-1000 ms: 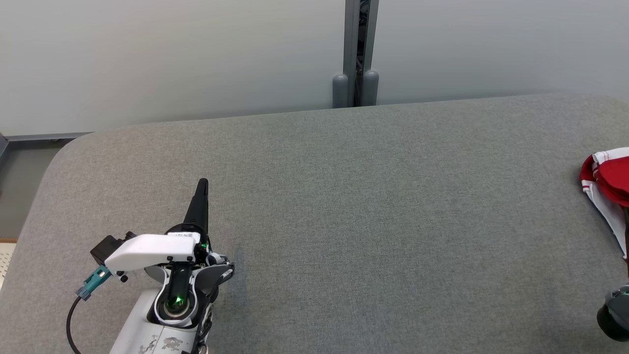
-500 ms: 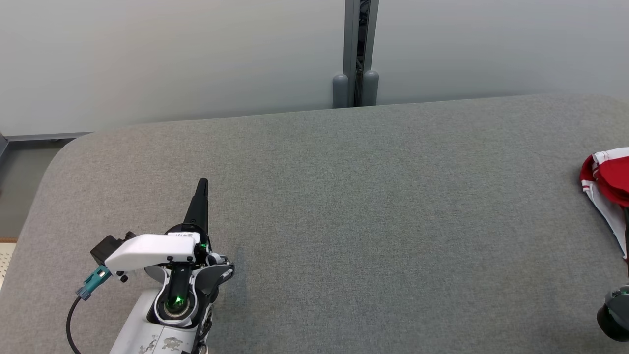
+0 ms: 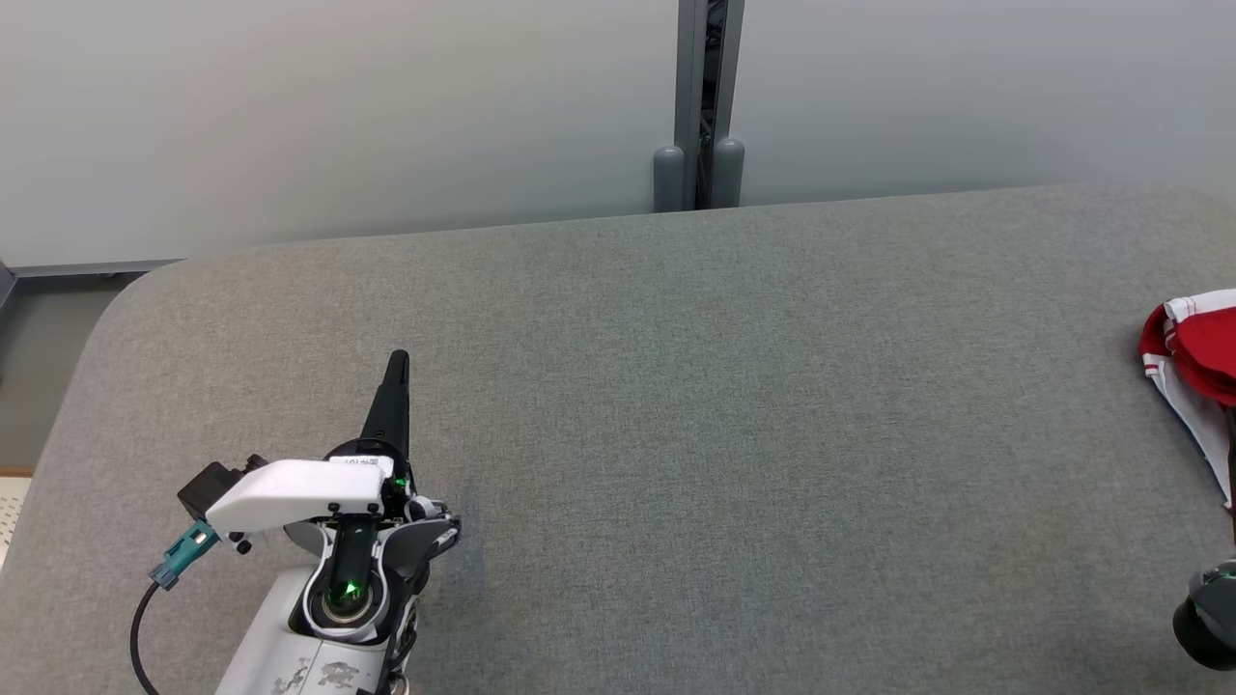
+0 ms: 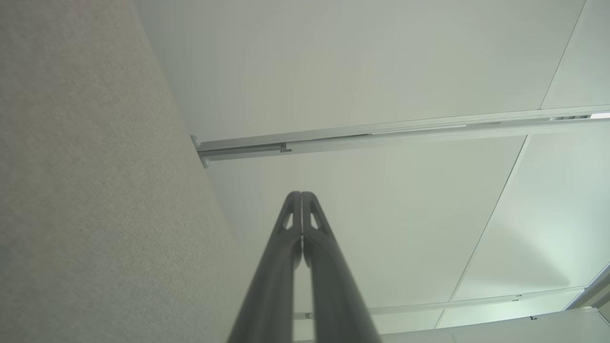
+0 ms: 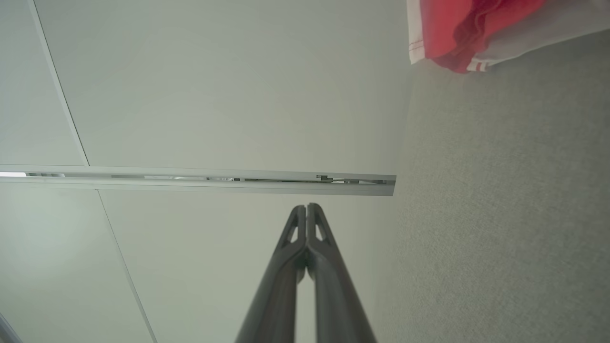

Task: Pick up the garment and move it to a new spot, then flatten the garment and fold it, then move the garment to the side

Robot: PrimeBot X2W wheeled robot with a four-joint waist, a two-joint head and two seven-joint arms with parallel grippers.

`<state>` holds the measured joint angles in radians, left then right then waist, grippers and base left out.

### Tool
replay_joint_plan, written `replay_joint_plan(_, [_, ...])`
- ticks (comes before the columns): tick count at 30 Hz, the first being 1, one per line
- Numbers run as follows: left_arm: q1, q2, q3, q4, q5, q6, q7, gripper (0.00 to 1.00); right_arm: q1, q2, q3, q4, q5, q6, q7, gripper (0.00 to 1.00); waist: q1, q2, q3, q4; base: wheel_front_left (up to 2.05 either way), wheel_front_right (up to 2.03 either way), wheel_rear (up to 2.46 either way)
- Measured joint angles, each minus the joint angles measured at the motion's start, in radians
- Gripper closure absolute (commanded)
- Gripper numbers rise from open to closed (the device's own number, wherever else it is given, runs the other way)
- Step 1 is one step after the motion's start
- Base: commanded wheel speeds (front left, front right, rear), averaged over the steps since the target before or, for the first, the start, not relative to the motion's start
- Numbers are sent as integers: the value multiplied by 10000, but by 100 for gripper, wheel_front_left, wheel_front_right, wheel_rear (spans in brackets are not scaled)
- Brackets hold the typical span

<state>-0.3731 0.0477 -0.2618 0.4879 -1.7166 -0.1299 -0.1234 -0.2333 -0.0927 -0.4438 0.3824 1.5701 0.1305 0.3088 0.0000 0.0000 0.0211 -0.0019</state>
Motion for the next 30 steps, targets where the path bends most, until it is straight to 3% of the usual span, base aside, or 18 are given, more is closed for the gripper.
replay_joint_plan(30, [0,-2,0,0,0,0,0,100,-1,0,0,0,0,0,0,100,0,0,0,0,0,0,0])
